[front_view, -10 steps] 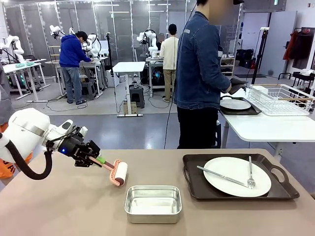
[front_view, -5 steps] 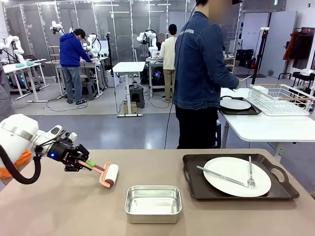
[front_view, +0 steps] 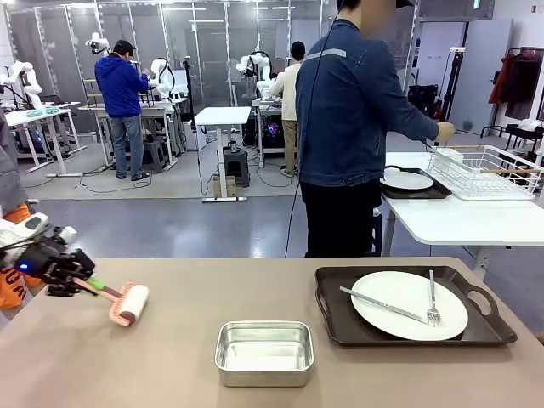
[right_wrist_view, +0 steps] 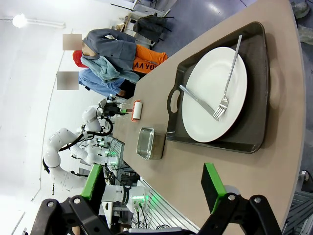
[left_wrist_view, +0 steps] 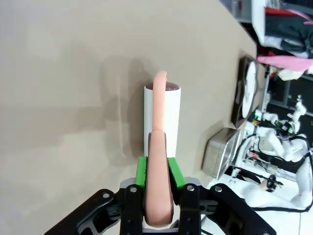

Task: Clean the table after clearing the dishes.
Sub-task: When the left (or right) Handle tray is removed, use the left hand (or right hand) to clean the left (or right) side of the table with the Lint Roller.

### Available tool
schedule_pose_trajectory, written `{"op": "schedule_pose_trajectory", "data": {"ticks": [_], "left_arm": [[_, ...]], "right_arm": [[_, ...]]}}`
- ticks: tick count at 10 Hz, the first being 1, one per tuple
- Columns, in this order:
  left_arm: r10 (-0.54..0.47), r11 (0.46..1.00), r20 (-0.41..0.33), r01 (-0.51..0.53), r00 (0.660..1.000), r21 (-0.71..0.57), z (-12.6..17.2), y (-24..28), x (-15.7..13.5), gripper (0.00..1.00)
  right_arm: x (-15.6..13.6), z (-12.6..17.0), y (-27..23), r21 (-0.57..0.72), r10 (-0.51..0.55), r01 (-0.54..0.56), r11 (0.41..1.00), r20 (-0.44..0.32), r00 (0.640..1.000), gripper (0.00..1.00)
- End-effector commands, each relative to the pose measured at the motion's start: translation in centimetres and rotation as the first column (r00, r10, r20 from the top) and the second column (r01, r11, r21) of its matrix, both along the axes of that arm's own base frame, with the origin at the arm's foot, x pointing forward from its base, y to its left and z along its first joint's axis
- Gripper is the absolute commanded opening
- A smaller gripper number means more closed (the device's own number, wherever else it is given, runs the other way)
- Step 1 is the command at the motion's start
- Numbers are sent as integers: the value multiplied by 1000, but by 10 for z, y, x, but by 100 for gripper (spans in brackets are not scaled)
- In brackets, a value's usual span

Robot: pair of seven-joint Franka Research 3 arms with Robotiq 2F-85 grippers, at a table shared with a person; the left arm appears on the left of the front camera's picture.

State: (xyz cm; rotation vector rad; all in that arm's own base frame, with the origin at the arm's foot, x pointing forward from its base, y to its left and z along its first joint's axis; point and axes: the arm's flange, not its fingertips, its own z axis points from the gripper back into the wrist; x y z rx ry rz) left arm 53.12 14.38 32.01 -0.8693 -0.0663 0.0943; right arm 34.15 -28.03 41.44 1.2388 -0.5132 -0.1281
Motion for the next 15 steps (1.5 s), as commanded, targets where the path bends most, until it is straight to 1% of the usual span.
{"op": "schedule_pose_trajectory", "data": {"ticks": [1, 2, 4, 5, 7, 9, 10, 11, 12, 13, 15], "left_arm": [[28, 967, -82, -7, 996, 254, -9, 27, -29, 22], [43, 950, -82, -15, 996, 313, 3, 34, -35, 22], [60, 925, -67, -30, 996, 379, 30, 38, -44, 22], [65, 899, -76, -26, 995, 438, 49, 35, -50, 22], [45, 869, -42, -18, 998, 495, 98, 19, -62, 22], [4, 815, -28, 13, 1000, 579, 148, -12, -68, 22], [-6, 788, -8, 10, 1000, 616, 173, -29, -70, 22], [-13, 779, 11, 3, 1000, 627, 188, -38, -70, 22], [-25, 807, 20, 8, 999, 590, 192, -45, -69, 22], [-19, 793, 13, 7, 1000, 609, 179, -32, -66, 22], [-19, 793, 13, 7, 1000, 609, 179, -32, -66, 22]], "right_arm": [[-1, 3, 1, -1, 3, -3, 1000, 8, 1000, 100], [-1, 3, 1, -1, 3, -3, 1000, 8, 1000, 100], [-1, 3, 1, -1, 3, -3, 1000, 8, 1000, 100], [-1, 3, 1, -1, 3, -3, 1000, 8, 1000, 100], [-1, 3, 1, -1, 3, -3, 1000, 8, 1000, 100], [-1, 3, 1, -1, 3, -3, 1000, 8, 1000, 100], [-1, 3, 1, -1, 3, -3, 1000, 8, 1000, 100], [-1, 3, 1, -1, 3, -3, 1000, 8, 1000, 100], [-1, 3, 1, -1, 3, -3, 1000, 8, 1000, 100], [-1, 3, 1, -1, 3, -3, 1000, 8, 1000, 100], [-1, 3, 1, -1, 3, -3, 1000, 8, 1000, 100]]}}
